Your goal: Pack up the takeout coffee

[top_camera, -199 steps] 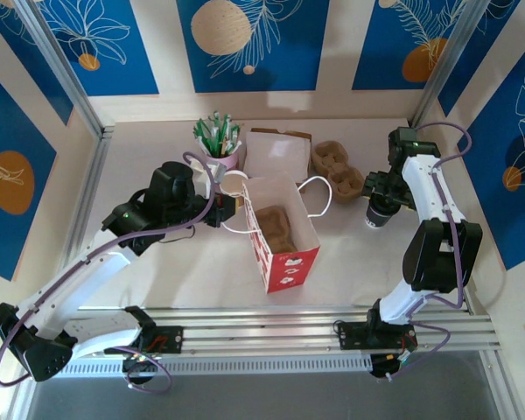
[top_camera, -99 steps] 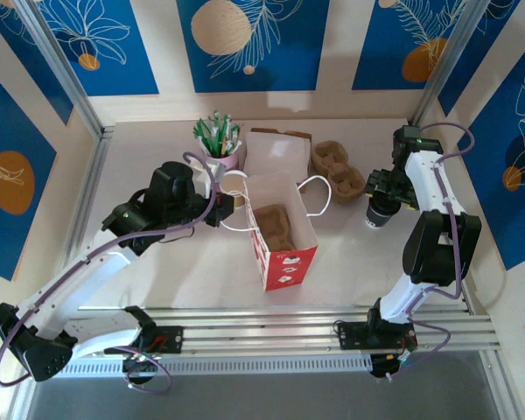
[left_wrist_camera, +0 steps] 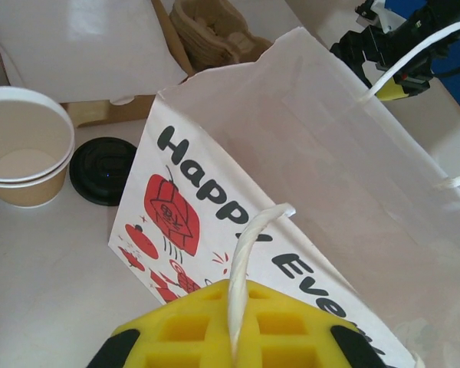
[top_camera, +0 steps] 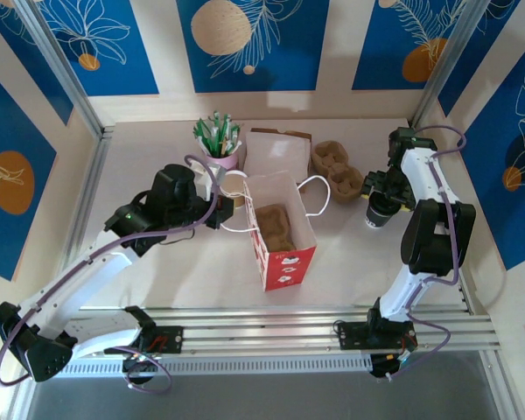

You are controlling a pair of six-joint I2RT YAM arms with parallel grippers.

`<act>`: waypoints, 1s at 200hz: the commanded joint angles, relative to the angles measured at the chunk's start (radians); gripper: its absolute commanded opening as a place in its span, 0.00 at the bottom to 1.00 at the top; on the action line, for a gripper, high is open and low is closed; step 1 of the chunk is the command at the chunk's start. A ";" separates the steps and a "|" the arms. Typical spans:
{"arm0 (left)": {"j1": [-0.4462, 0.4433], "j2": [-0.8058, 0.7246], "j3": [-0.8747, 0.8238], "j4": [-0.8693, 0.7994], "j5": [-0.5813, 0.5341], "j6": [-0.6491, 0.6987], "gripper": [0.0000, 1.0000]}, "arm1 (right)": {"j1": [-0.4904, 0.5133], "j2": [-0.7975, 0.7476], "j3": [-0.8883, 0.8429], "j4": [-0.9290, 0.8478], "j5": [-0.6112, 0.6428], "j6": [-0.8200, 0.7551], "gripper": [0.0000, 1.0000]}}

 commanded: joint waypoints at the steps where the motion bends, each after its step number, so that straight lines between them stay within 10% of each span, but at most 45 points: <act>1: 0.010 -0.017 -0.012 0.022 0.006 0.024 0.00 | -0.010 0.009 0.033 -0.009 -0.020 -0.015 0.99; 200: 0.038 -0.014 -0.029 0.031 0.034 0.029 0.00 | -0.003 0.055 -0.002 0.035 -0.050 -0.025 0.98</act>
